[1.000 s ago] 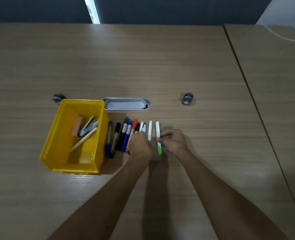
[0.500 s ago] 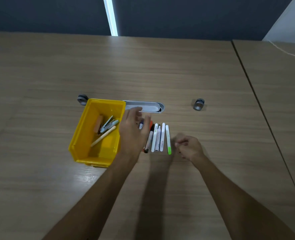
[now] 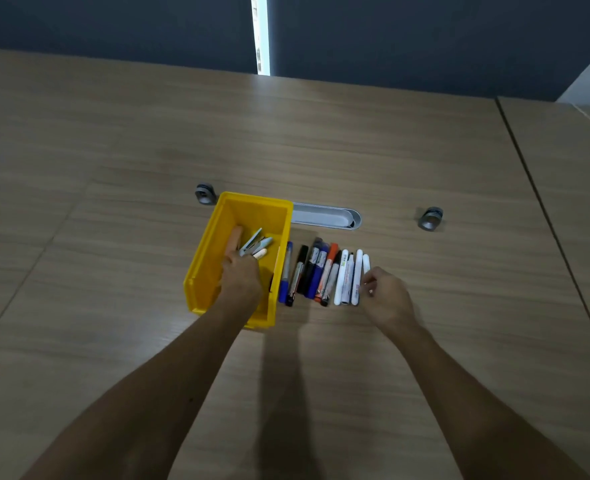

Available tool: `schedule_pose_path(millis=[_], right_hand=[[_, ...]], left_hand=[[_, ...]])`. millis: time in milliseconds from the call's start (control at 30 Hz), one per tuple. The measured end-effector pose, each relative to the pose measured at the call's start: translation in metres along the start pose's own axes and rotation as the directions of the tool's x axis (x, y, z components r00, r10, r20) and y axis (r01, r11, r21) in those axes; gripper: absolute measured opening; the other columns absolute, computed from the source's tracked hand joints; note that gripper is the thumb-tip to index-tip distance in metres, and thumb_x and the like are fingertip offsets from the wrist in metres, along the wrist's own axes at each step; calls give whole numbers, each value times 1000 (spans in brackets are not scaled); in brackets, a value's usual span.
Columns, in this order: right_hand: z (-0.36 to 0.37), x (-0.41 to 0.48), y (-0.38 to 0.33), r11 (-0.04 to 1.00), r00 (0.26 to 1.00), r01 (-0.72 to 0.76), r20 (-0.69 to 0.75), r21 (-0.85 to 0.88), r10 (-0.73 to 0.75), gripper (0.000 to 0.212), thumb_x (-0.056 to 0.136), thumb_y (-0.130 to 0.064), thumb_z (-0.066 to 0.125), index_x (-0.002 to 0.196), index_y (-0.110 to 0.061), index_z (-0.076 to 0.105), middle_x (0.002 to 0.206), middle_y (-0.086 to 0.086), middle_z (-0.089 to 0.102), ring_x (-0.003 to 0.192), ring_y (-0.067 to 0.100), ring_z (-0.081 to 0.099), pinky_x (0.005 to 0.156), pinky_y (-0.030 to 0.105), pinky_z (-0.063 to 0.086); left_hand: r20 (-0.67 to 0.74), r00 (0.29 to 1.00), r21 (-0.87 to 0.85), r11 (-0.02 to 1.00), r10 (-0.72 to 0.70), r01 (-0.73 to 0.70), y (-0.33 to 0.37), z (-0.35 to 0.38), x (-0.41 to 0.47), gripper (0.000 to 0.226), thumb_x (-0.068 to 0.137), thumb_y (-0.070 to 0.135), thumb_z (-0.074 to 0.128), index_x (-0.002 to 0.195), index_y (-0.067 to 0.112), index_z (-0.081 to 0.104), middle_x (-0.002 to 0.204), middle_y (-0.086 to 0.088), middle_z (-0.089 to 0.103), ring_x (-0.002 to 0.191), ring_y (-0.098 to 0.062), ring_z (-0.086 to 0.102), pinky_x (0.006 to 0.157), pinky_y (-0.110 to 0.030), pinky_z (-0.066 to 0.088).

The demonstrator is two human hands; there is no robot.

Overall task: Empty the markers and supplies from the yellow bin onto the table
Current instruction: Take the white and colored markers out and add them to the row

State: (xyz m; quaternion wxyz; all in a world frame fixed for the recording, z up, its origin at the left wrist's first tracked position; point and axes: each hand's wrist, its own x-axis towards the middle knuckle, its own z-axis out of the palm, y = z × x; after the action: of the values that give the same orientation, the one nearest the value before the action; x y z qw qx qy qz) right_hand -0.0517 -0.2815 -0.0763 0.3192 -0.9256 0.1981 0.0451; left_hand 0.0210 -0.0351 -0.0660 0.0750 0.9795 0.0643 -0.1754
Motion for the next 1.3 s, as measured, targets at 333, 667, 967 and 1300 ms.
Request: schedule_pose_path(millis=[333,667,967,1300], right_hand=[[22,2,-45,974,990,51,-140,221,-20,13,90,-13,65,103,-14,67,94,3,69,83,18,67,76,41,59],[38,10,-180,906,876,394,-365,158,-317,18,88,-13,62,106,-14,65,107,2,62,91,15,60,76,29,49],[109,8,-233,971,918,-50,372,-234,137,47,91,-26,63,129,2,58,138,19,58,124,37,58,94,40,53],[156,3,-221,891,921,-142,273,-432,279,50,90,-12,66,137,-7,49,145,17,45,132,31,44,99,39,47]], left_hand=[[-29,999,-75,997,31,-33,-12,1,2,32,94,5,60,125,8,56,125,-14,58,113,-29,60,93,-38,53],[-485,869,-559,798,-94,-226,-54,-81,-16,11,93,7,62,103,7,60,107,-14,61,95,-29,59,69,-31,38],[-455,860,-643,753,-231,-138,-112,-83,-6,12,88,9,66,92,15,56,96,-9,62,86,-27,63,73,-42,50],[-381,883,-683,727,-274,-69,-122,-71,-5,21,88,6,67,88,22,54,96,-3,59,82,-18,62,60,-21,43]])
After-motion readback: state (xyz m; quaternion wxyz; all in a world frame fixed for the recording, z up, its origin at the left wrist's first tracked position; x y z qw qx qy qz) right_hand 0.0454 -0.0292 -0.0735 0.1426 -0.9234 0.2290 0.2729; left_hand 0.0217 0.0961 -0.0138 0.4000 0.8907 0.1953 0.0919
